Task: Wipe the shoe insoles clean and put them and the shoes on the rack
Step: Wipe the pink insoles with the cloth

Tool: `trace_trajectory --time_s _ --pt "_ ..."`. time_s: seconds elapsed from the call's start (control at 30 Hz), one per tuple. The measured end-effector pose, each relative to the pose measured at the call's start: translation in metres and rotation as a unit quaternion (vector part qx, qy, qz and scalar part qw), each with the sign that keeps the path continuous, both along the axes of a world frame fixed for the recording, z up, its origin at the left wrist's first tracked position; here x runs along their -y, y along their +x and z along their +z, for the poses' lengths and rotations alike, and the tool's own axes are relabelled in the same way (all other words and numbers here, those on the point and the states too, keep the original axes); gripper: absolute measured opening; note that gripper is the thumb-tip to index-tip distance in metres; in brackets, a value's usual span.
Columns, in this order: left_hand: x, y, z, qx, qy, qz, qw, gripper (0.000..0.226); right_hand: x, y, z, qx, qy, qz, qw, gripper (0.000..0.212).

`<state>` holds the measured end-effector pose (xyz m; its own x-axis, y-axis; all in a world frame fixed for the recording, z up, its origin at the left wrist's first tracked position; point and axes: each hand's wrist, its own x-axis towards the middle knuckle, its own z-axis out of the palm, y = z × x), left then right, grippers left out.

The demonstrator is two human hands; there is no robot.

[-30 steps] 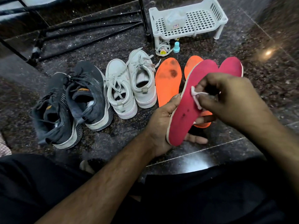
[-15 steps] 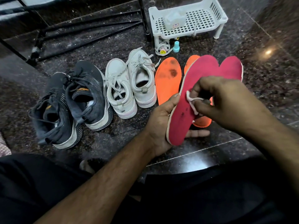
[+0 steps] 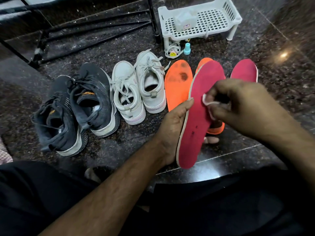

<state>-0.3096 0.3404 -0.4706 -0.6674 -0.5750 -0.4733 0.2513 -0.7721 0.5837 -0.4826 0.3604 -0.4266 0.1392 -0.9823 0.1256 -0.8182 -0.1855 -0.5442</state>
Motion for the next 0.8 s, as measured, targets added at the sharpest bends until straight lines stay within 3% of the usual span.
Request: trace_trajectory --time_s 0.1,0.17,0.3,0.4,0.47,0.63,0.7,0.8 --pt "-0.001 0.001 0.004 0.004 0.007 0.017 1.000 0.053 -0.017 0.026 0.003 0.019 0.104 0.171 0.980 0.019" --pt "0.001 0.003 0.004 0.011 0.019 0.012 1.000 0.058 -0.021 0.033 0.002 0.009 0.132 0.225 0.965 0.018" --pt "-0.003 0.002 0.004 0.039 -0.029 -0.054 0.997 0.069 -0.005 0.008 0.001 0.032 0.039 0.071 0.996 0.019" --pt "-0.007 0.000 0.004 0.016 -0.042 -0.098 0.994 0.077 0.003 -0.005 0.004 0.035 -0.020 -0.065 0.997 0.018" --pt "-0.006 0.000 0.003 0.009 -0.024 -0.090 0.996 0.078 -0.001 0.002 0.003 0.051 0.003 -0.045 0.998 0.019" --pt "-0.003 0.005 0.005 0.011 0.028 -0.035 0.999 0.069 -0.020 0.037 0.004 0.067 0.139 0.195 0.969 0.018" --pt "-0.002 0.004 0.002 0.007 0.026 -0.045 0.999 0.068 -0.016 0.030 0.005 0.070 0.123 0.170 0.975 0.019" --pt "-0.003 0.002 0.000 -0.008 0.006 -0.099 0.995 0.071 -0.003 0.004 0.005 0.060 0.030 0.014 0.998 0.019"
